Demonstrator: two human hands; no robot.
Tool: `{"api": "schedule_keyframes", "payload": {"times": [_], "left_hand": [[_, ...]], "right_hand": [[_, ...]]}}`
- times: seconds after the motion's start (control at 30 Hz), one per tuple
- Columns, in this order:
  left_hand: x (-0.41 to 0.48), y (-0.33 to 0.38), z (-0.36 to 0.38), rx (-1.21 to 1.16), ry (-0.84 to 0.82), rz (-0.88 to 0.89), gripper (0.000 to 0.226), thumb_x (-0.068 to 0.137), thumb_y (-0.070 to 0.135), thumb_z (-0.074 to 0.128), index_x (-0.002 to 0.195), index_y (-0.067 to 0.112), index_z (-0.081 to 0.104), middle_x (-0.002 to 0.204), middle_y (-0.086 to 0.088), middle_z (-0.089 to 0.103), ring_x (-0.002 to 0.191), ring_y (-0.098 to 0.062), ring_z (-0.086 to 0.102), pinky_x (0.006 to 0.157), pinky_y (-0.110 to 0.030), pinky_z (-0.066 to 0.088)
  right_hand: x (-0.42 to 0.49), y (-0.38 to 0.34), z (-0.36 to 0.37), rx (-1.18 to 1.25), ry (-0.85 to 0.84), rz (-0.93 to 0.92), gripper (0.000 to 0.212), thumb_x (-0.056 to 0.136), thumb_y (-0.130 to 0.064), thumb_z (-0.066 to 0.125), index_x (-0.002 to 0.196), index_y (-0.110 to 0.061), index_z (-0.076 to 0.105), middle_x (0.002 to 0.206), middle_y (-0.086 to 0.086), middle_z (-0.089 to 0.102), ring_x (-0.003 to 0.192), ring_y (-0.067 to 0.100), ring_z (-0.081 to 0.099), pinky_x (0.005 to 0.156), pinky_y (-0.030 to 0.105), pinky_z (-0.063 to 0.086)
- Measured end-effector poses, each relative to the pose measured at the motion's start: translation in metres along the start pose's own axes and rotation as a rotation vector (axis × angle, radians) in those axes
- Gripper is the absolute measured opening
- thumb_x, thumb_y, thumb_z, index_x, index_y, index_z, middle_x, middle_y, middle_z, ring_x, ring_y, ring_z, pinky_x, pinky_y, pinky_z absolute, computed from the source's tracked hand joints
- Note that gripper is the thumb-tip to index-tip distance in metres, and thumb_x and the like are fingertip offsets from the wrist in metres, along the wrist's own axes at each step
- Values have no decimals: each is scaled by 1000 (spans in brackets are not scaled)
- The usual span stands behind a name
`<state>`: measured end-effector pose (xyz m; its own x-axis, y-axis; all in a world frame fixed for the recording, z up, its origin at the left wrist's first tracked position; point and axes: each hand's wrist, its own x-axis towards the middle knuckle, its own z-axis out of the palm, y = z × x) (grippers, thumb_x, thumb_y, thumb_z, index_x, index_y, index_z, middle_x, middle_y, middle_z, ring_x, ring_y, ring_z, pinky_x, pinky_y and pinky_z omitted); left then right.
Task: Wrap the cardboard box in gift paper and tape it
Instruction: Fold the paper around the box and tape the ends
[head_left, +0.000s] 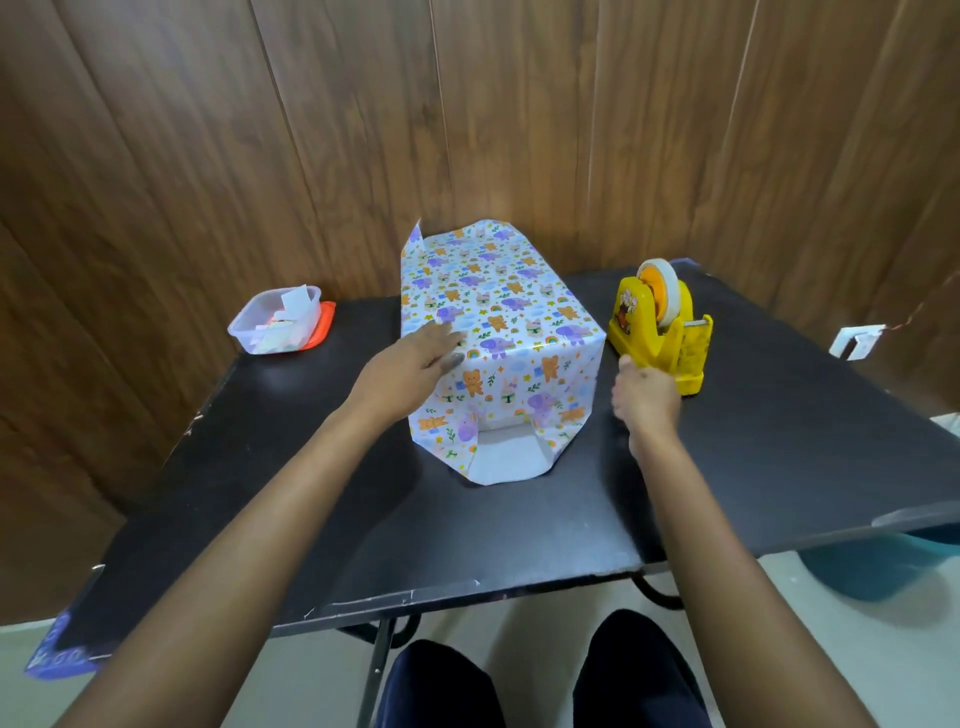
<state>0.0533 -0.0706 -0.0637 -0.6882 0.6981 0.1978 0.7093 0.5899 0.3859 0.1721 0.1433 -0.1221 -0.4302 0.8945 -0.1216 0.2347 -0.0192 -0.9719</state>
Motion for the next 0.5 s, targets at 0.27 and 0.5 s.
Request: {"api": "schedule_keyframes", "payload": {"times": [0.27,0.5], "left_hand": [[-4,-14,-4,-261,145,-274,46,101,22,35,146,15,28,155,4,20,142,-11,20,110,-24,19],[-14,-9,-8,-797,295,-372,46,98,13,40,143,19,34,135,19,36,124,-5,41,98,-20,34]], "right_hand": [[21,-26,7,61,-521,406,57,97,-45,36,116,5,54,86,15,58,74,23,55,68,30,44],[20,-38,5,62,-658,527,53,96,-46,34,107,1,55,83,7,54,71,15,48,64,28,38]]}}
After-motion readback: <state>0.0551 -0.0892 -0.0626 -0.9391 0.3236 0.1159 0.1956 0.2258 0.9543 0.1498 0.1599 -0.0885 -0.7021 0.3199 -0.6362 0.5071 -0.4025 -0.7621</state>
